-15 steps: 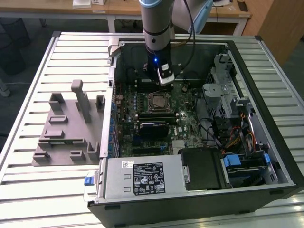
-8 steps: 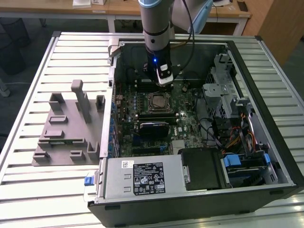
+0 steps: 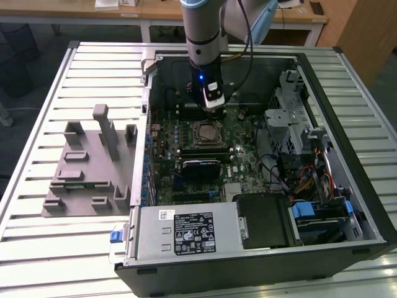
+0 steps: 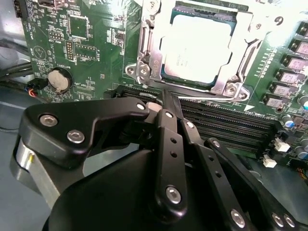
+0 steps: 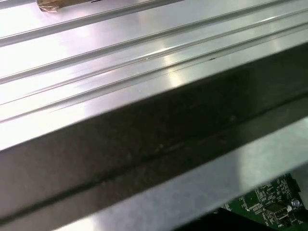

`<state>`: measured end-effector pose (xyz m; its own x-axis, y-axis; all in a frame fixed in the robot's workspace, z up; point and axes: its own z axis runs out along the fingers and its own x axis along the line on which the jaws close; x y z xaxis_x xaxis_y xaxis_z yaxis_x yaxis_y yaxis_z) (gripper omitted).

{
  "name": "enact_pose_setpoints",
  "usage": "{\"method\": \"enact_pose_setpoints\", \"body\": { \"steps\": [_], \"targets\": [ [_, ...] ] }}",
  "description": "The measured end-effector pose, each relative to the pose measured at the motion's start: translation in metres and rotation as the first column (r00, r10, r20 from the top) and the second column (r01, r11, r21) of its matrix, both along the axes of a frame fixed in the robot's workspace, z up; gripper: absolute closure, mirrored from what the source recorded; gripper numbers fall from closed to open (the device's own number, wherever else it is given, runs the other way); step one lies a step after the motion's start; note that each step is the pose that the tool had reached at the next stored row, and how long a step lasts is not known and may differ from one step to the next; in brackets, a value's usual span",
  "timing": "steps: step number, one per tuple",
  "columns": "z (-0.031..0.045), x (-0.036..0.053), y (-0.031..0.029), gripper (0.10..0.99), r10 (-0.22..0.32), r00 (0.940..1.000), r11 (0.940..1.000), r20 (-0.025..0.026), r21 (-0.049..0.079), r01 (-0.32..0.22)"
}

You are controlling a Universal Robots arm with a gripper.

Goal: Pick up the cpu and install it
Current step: 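Install the first cpu locking lever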

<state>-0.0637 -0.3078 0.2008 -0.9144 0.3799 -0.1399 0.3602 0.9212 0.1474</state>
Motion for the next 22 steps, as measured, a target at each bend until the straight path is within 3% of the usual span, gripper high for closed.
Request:
{"method": "enact_pose_setpoints", "body": {
  "steps": [6,11,13,22],
  "targets": [
    [-0.0010,-0.0021,0.0007,0.980,-0.022,0.9997,0.9997,0.0019,-0.010,0.023],
    [-0.0025,-0.0023,0.0026,0.980,-0.076,0.9971,0.9970,0.0037,-0.013,0.076],
    [-0.0031,-0.0029,0.0052,0.980,-0.077,0.9970,0.9970,0.0038,-0.013,0.077],
    [-0.0062,-0.0031,0.0054,0.980,-0.077,0.9970,0.9968,0.0106,-0.023,0.077]
  ]
}}
